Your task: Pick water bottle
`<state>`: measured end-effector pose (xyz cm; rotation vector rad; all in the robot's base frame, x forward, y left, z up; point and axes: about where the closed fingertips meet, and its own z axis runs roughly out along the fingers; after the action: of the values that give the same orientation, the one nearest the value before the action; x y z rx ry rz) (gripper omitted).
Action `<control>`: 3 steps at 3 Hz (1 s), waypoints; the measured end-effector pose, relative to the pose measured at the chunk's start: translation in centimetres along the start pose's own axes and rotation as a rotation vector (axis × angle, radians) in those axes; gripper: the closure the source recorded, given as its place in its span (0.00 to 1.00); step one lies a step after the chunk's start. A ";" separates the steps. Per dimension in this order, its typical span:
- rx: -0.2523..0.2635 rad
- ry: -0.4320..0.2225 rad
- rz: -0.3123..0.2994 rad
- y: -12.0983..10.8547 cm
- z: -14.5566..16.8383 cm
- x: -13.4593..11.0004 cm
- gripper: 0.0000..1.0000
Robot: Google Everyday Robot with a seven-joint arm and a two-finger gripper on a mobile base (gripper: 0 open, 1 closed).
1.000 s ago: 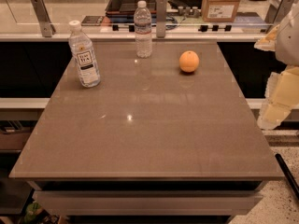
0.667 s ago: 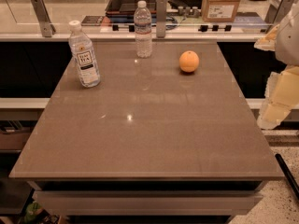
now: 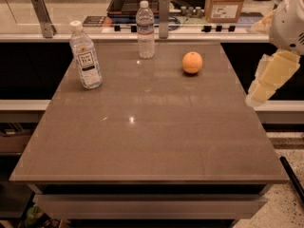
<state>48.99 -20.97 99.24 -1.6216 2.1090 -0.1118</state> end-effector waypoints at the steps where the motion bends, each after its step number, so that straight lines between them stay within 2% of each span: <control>1: 0.048 -0.107 0.070 -2.0 1.5 -1.1 0.00; 2: 0.106 -0.222 0.171 -3.6 2.9 -2.3 0.00; 3: 0.188 -0.322 0.282 -5.2 3.7 -3.4 0.00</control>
Offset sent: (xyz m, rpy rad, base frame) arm 0.0823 0.0221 -0.0017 0.4353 -0.2419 -0.2134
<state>55.78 -18.52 98.80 -1.1376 1.9841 0.0403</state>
